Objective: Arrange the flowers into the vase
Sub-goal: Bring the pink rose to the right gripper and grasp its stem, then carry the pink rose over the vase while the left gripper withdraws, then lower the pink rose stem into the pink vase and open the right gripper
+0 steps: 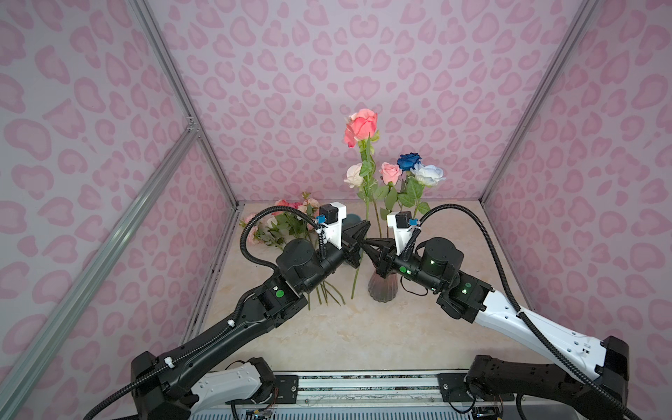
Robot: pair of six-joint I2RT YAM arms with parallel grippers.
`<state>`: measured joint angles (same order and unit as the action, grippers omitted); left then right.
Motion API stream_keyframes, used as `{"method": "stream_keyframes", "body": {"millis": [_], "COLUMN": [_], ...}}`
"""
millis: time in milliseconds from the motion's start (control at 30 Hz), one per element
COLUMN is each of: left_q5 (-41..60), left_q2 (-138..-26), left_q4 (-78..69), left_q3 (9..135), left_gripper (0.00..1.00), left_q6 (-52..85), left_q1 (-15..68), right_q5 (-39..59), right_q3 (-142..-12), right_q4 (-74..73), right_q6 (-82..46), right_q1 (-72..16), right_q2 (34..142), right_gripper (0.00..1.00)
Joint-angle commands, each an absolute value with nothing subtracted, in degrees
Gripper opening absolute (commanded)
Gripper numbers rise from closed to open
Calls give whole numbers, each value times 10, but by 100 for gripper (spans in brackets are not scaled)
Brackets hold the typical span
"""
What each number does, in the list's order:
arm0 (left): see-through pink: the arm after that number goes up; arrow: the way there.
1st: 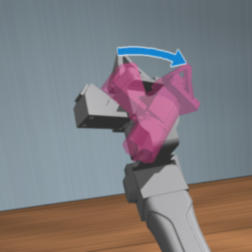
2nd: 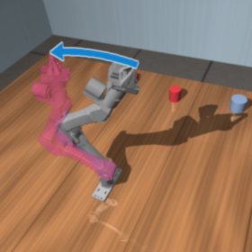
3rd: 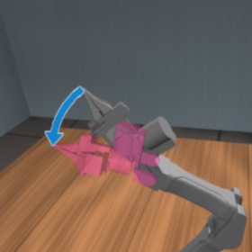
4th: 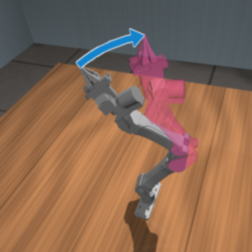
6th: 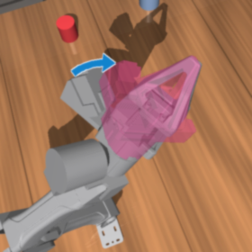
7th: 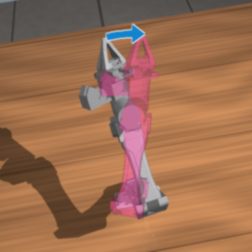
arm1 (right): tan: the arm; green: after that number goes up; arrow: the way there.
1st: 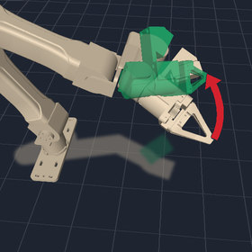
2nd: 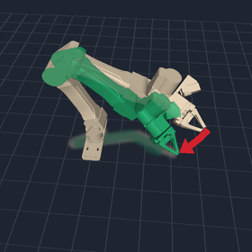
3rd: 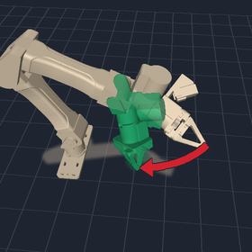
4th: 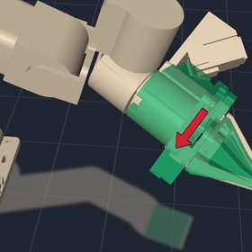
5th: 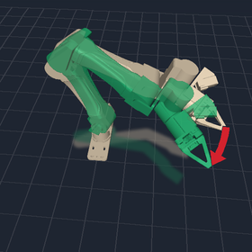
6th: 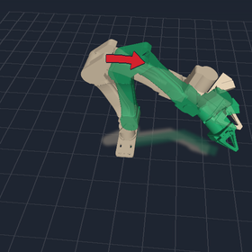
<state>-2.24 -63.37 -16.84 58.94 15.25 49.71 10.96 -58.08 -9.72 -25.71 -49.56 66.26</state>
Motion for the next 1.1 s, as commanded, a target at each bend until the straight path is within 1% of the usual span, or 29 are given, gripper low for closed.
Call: {"method": "stream_keyframes", "body": {"millis": [0,33,67,100,133,167,200,300,367,500,633,767,867,1067], "left_q5": [-14,-18,-21,-23,-32,-39,-37,-34,-47,-112,-191,-222,-233,-242], "left_q2": [-636,-636,-634,-631,-628,-623,-615,-579,-546,-465,-392,-332,-303,-289], "left_q4": [-192,-187,-180,-173,-160,-145,-132,-113,-96,-67,-38,0,3,16], "left_q3": [594,595,597,600,606,612,616,605,584,523,457,420,400,396], "left_gripper": [6,14,24,38,56,62,64,68,69,70,72,72,73,73], "left_q6": [158,159,158,156,158,164,165,173,171,171,186,218,223,220], "left_q1": [498,498,498,498,498,497,498,498,498,498,497,498,497,498], "right_q5": [86,82,81,78,73,69,63,42,25,-17,-84,-153,-130,-130], "right_q3": [-588,-590,-590,-590,-591,-590,-590,-600,-606,-623,-647,-681,-681,-647], "right_q4": [-108,-103,-101,-98,-93,-90,-84,-56,-41,-16,1,25,13,-15], "right_q6": [-262,-259,-255,-253,-248,-245,-241,-216,-192,-138,-66,-4,-13,-17], "right_q1": [-494,-494,-494,-495,-494,-494,-495,-495,-495,-495,-494,-474,-438,-430], "right_q2": [663,663,661,661,658,656,653,639,627,604,600,608,612,633], "right_gripper": [3,1,0,0,0,0,0,0,0,0,0,0,1,1]}}
